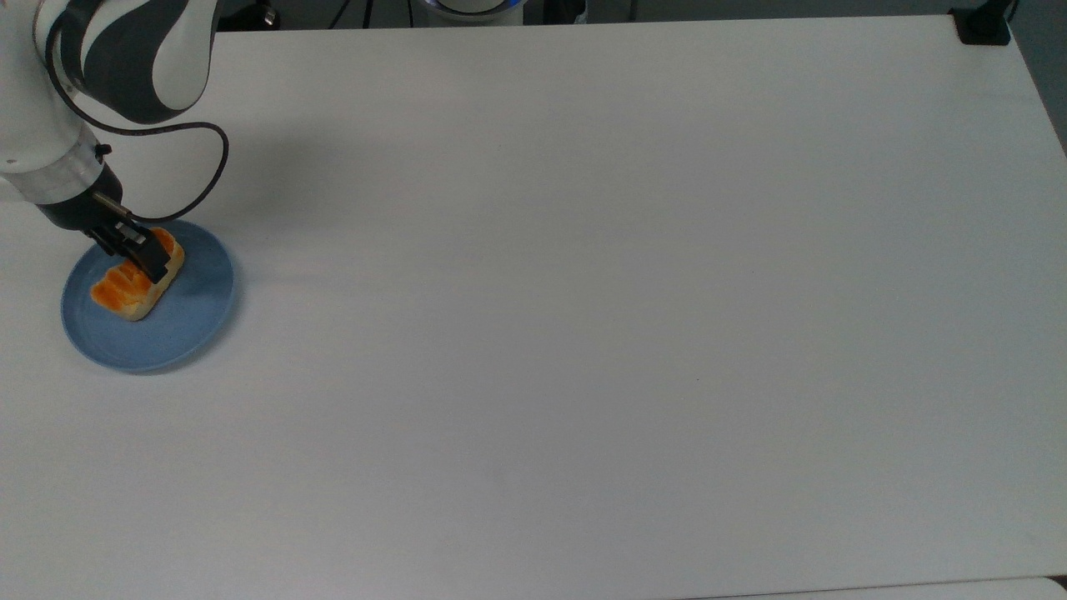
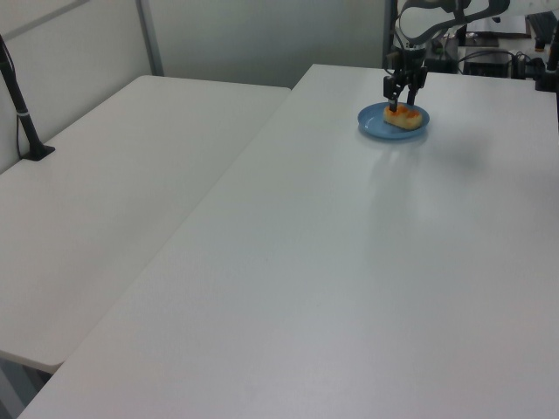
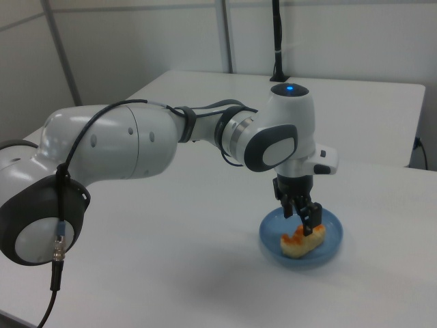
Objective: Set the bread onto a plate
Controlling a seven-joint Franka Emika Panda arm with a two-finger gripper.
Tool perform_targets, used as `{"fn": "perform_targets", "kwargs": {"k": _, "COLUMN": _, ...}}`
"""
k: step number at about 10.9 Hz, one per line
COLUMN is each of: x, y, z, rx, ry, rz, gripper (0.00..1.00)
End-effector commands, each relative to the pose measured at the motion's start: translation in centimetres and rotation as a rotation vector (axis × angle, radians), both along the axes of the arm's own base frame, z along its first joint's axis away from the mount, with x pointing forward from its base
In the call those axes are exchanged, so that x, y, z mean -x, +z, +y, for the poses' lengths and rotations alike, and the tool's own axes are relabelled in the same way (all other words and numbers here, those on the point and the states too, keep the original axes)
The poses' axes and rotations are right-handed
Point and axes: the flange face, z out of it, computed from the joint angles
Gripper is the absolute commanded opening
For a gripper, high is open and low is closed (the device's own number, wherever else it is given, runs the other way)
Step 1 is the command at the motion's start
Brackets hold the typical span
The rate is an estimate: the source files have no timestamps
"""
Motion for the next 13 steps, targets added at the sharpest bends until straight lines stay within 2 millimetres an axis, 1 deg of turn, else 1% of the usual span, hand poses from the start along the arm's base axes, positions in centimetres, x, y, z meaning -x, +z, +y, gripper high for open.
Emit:
{"fn": "perform_targets", "kwargs": {"k": 1, "x": 0.2, "y": 3.9, "z": 0.3, "rx": 0.022, "ry": -0.02, "rz": -0.04, "gripper": 1.0}}
{"fn": "perform_targets", "kwargs": {"k": 2, "x": 0.8, "y": 7.0, "z": 0.7, "rx": 0.022, "ry": -0.021, "rz": -0.055, "gripper": 1.0}}
{"fn": "perform_targets", "kwargs": {"k": 3, "x": 1.9, "y": 10.2, "z": 1.7, "rx": 0.013, "ry": -0.014, "rz": -0.026, "gripper": 1.0}}
{"fn": "perform_targets", "kwargs": {"k": 4, "x": 3.3, "y": 14.3, "z": 2.7, "rx": 0.018, "ry": -0.009, "rz": -0.031, "gripper": 1.0}}
{"fn": "perform_targets", "kwargs": {"k": 5, "x": 4.5, "y": 18.3, "z": 4.6, "rx": 0.02, "ry": 0.009, "rz": -0.037, "gripper": 1.0}}
{"fn": "perform_targets", "kwargs": {"k": 6, "x": 5.3, "y": 21.6, "z": 7.5, "rx": 0.014, "ry": 0.043, "rz": -0.031, "gripper": 1.0}}
{"fn": "perform_targets", "kwargs": {"k": 7, "x": 6.5, "y": 24.4, "z": 9.9, "rx": 0.012, "ry": 0.066, "rz": -0.022, "gripper": 1.0}}
{"fn": "perform_targets", "kwargs": {"k": 8, "x": 7.6, "y": 27.0, "z": 13.1, "rx": 0.005, "ry": 0.103, "rz": -0.008, "gripper": 1.0}}
{"fn": "perform_targets", "kwargs": {"k": 9, "x": 8.5, "y": 29.0, "z": 16.4, "rx": -0.009, "ry": 0.144, "rz": 0.003, "gripper": 1.0}}
{"fn": "perform_targets", "kwargs": {"k": 10, "x": 8.9, "y": 30.0, "z": 20.0, "rx": -0.039, "ry": 0.177, "rz": 0.023, "gripper": 1.0}}
{"fn": "perform_targets", "kwargs": {"k": 11, "x": 9.5, "y": 31.0, "z": 23.4, "rx": -0.054, "ry": 0.161, "rz": 0.032, "gripper": 1.0}}
{"fn": "perform_targets", "kwargs": {"k": 12, "x": 9.4, "y": 31.0, "z": 26.6, "rx": -0.052, "ry": 0.129, "rz": 0.037, "gripper": 1.0}}
{"fn": "perform_targets", "kwargs": {"k": 13, "x": 9.7, "y": 31.1, "z": 28.7, "rx": -0.046, "ry": 0.14, "rz": 0.037, "gripper": 1.0}}
